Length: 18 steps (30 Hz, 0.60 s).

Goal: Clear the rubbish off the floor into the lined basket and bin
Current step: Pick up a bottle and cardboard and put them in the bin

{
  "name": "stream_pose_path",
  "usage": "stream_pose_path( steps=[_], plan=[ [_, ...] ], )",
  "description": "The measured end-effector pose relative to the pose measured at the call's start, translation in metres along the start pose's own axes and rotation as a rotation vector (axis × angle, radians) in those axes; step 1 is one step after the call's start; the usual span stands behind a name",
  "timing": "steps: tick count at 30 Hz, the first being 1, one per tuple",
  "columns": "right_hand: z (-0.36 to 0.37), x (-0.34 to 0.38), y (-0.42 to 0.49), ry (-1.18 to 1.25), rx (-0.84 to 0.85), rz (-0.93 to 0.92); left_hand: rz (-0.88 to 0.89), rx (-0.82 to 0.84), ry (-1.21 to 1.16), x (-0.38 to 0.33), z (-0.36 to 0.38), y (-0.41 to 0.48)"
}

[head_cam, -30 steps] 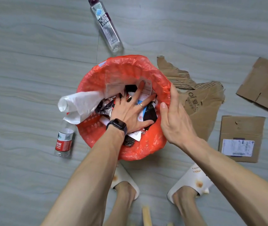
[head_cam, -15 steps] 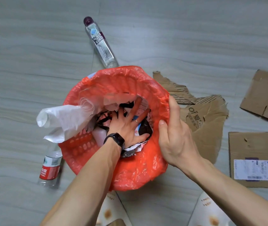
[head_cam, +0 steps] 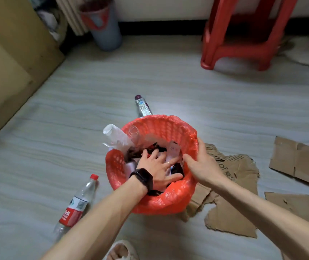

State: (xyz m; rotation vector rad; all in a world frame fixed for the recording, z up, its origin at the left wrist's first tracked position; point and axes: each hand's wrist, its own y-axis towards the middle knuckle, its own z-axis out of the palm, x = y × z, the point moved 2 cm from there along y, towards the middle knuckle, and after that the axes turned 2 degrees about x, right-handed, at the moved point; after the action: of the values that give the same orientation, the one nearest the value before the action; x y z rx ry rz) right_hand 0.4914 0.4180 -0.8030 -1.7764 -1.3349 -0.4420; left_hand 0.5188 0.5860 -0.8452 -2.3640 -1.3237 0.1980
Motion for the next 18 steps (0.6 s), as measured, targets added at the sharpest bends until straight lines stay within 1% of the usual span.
stream_pose_path(
  steps=[3, 6, 7, 9, 11, 14, 18],
  plan=[
    [0.0, 0.006, -0.026, 0.114, 0.098, 0.149, -0.032, -0.067, -0.113, 0.003, -0.025, -0.036],
    [0.007, 0.014, -0.046, 0.108, 0.138, 0.182, -0.105, -0.173, -0.183, 0.016, -0.041, -0.077],
    [0.012, 0.022, -0.053, 0.163, 0.153, 0.195, -0.142, -0.2, -0.206, 0.022, -0.044, -0.093],
    [0.027, 0.033, -0.061, 0.317, 0.202, 0.23, -0.223, -0.196, -0.246, 0.032, -0.038, -0.12],
    [0.045, 0.048, -0.064, 0.38, 0.196, 0.214, -0.321, -0.169, -0.282, 0.048, -0.025, -0.146],
    [0.069, 0.069, -0.06, 0.395, 0.169, 0.182, -0.433, -0.147, -0.329, 0.07, -0.003, -0.173],
    [0.106, 0.092, -0.056, 0.445, 0.218, 0.118, -0.545, -0.172, -0.444, 0.098, 0.024, -0.201]
  ],
)
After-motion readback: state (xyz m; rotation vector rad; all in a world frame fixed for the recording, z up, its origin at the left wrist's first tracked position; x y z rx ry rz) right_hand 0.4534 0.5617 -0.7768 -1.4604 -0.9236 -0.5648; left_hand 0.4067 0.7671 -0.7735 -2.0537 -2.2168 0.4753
